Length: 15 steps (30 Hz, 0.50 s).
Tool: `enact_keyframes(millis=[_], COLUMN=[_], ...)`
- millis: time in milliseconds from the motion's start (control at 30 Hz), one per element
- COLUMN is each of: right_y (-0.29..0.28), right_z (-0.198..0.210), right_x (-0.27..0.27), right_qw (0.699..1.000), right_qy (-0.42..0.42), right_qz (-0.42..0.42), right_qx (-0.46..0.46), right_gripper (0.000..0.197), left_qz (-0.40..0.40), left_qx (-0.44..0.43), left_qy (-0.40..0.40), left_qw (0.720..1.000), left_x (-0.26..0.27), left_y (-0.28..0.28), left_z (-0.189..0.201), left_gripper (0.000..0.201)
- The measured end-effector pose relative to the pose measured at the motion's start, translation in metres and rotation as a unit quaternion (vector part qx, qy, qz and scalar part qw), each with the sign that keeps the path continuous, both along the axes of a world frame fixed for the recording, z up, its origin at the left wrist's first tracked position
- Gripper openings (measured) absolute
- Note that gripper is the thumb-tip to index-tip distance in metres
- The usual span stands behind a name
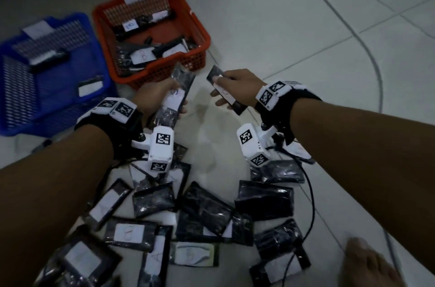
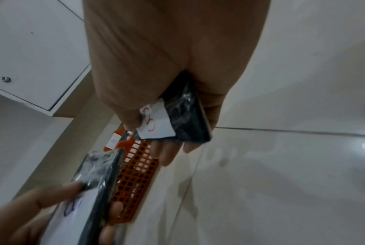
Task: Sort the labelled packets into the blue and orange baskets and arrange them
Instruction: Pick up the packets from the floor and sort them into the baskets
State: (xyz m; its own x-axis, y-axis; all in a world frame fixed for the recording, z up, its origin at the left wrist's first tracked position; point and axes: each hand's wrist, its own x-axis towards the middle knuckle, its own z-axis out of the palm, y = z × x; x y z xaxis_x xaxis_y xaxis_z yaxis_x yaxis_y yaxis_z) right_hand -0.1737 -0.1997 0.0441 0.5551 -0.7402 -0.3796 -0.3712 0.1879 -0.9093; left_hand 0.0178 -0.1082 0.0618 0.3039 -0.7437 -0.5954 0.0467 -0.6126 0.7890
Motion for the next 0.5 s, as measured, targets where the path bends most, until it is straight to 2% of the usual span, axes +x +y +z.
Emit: enact_keyframes(millis=[100, 167, 200, 267, 300, 367, 433, 500], right_y=[-0.004, -0.009, -0.012, -0.021, -0.026, -0.036, -0.045, -0.055], right_z=[0.013, 0.019, 0.021, 0.024, 0.027, 0.033, 0.041, 0.045], right_x=[0.029, 0.047, 0.056, 0.07, 0.077, 0.091, 0.107, 0.122], right_qw=[0.995, 0.994, 0.996, 0.998, 0.983, 0.931, 0.896, 0.876], right_qy=[-0.047, -0.046, -0.045, 0.003, 0.048, 0.111, 0.131, 0.158], right_qz=[-0.02, -0.013, -0.004, 0.042, 0.078, 0.134, 0.143, 0.137], right_qx=[0.09, 0.102, 0.08, -0.055, -0.157, -0.322, -0.399, -0.435], right_gripper=[0.04, 0.041, 0.034, 0.017, 0.014, 0.018, 0.024, 0.03], left_qz=[-0.037, -0.101, -0.124, -0.148, -0.158, -0.19, -0.212, -0.222], left_qx=[-0.052, -0.067, -0.075, -0.092, -0.102, -0.121, -0.131, -0.123], left_qy=[-0.171, -0.308, -0.364, -0.426, -0.448, -0.498, -0.539, -0.561], left_qw=[0.983, 0.944, 0.92, 0.888, 0.874, 0.837, 0.805, 0.788], left_x=[0.033, 0.051, 0.058, 0.069, 0.073, 0.08, 0.09, 0.101], left_y=[-0.001, -0.007, -0.011, -0.022, -0.03, -0.046, -0.063, -0.079], left_z=[0.013, 0.022, 0.026, 0.034, 0.036, 0.036, 0.031, 0.023], left_gripper=[0.031, 0.037, 0.035, 0.023, 0.018, 0.02, 0.025, 0.029])
